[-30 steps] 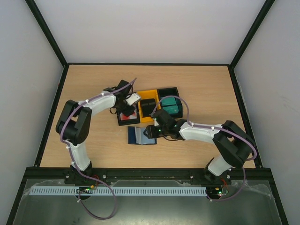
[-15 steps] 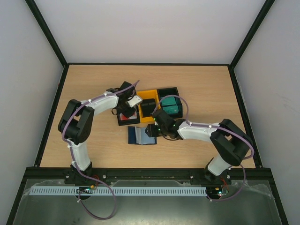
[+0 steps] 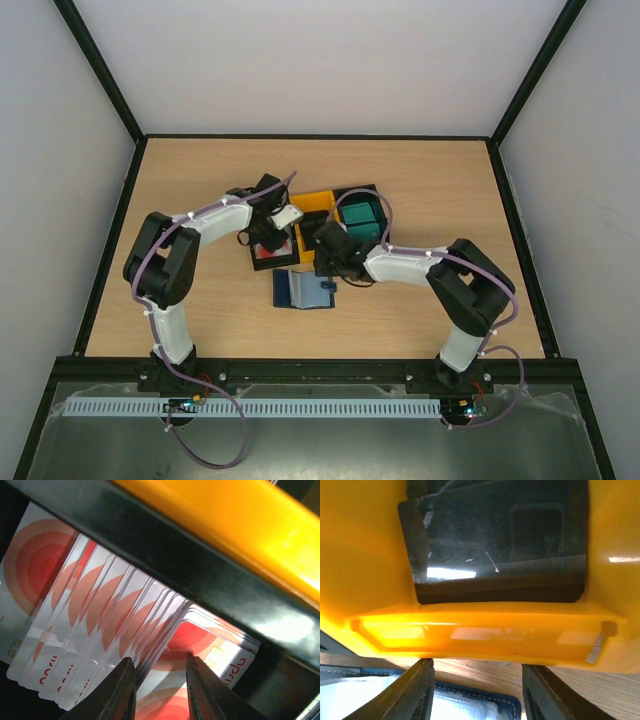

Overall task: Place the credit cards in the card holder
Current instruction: Pick up the credit card from the storage box.

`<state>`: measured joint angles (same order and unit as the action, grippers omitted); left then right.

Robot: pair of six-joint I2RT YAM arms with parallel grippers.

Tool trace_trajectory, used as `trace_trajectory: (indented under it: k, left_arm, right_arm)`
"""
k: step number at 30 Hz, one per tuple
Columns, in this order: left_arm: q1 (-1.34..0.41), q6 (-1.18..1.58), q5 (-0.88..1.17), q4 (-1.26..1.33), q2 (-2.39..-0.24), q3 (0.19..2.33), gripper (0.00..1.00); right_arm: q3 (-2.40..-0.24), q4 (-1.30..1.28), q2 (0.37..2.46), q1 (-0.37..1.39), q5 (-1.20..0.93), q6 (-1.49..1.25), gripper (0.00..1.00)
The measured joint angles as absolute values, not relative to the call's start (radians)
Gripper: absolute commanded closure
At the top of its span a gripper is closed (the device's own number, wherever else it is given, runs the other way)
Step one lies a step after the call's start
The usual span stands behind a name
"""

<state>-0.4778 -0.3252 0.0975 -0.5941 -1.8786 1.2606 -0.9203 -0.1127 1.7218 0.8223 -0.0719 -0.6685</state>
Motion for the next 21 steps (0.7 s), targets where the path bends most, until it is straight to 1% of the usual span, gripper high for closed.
trace_trajectory:
  k: [2, 6, 14, 18, 21]
  left_arm:
    - [-0.477, -0.325, 0.098, -0.595, -1.877, 1.261, 0.7]
    - [-0.478, -0.325, 0.103, -0.603, -1.859, 1.261, 0.76]
    - [-0.479, -0.322, 0.12, -0.62, -1.836, 1.263, 0.83]
    - [-0.479, -0.321, 0.133, -0.629, -1.836, 1.272, 0.83]
    - [-0.479, -0.321, 0.139, -0.634, -1.836, 1.274, 0.8]
  right_arm:
    - [-0.933, -0.122, 1.742, 0.82, -0.068, -0.664, 0.53]
    - [-0.958, -0.139, 1.78, 0.811, -0.055, -0.656, 0.54]
    - [-1.007, -0.148, 1.822, 0.797, -0.037, -0.651, 0.54]
    - [-1.007, -0.144, 1.824, 0.795, -0.037, -0.651, 0.53]
    - [-1.007, -0.142, 1.824, 0.795, -0.039, -0.652, 0.53]
